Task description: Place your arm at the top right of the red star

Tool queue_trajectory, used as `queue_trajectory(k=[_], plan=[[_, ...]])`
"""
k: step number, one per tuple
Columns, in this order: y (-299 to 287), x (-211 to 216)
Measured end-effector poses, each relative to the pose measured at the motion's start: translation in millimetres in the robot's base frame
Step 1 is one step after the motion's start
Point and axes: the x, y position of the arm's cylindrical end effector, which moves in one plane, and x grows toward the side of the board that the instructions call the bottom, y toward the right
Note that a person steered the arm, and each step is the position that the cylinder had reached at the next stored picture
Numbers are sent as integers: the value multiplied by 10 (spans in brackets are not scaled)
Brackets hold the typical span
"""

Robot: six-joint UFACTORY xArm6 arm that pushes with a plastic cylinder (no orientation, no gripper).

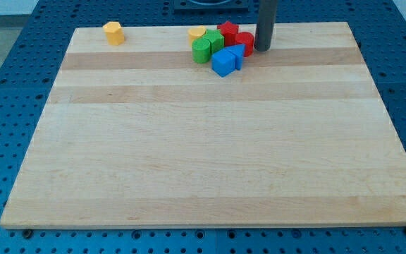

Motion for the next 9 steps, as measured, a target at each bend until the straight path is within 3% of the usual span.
queue_trajectory(k=[4, 5, 7, 9], plan=[[-116, 0], [216, -152], [315, -722], [306, -711]])
